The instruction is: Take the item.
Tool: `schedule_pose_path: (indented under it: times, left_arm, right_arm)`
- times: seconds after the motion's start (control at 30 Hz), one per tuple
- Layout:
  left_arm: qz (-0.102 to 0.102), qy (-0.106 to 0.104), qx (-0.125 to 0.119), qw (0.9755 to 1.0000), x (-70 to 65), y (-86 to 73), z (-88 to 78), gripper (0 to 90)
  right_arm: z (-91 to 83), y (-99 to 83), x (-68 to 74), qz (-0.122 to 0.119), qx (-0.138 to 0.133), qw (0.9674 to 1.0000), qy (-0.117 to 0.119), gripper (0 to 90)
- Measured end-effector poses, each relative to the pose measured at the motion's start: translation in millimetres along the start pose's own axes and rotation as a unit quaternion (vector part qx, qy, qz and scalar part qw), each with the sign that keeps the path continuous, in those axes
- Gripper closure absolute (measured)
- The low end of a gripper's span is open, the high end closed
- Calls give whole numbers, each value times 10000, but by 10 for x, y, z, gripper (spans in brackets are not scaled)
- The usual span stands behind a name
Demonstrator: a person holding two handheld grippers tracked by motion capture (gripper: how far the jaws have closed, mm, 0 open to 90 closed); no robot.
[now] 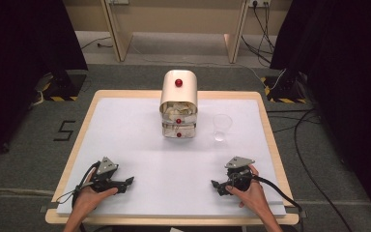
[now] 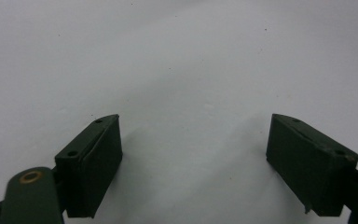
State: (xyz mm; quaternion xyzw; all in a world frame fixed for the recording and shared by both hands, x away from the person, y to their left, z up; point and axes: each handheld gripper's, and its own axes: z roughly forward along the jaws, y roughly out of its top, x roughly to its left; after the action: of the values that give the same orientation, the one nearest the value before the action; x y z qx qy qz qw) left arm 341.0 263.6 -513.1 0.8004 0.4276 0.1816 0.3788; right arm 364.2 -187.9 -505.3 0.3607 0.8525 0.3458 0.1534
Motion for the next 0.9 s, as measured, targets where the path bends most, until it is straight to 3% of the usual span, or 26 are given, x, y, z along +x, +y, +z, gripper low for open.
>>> schedule_pose_path:
  times: [0.1,0.13,0.2,0.3,0.4,0.57,0.73,0.9]
  left_arm:
    - [2,2,0,10000,0,0,0,173]
    - [1,1,-1,10000,0,0,0,173]
    - [4,2,2,10000,1,0,0,173]
    - [-3,-1,-1,10000,0,0,0,173]
    - [0,2,-1,10000,0,0,0,173]
    - [-3,-4,-3,10000,1,0,0,173]
    - [-3,-6,0,10000,2,0,0,173]
    - [-5,-6,-1,10000,2,0,0,173]
  right_arm:
    - [-6,3,-3,-15,-8,10000,12,32]
    - [-24,12,-15,-66,-112,9999,42,177]
    - [-50,26,-17,-44,-263,9995,159,220]
    - [-68,44,-13,34,-384,9992,137,172]
    - [-111,130,21,-208,-581,9981,44,203]
    - [-132,262,76,-372,-814,9960,18,210]
    - [-110,418,101,-352,-1056,9936,192,222]
    - [-80,582,126,-483,-1202,9914,173,239]
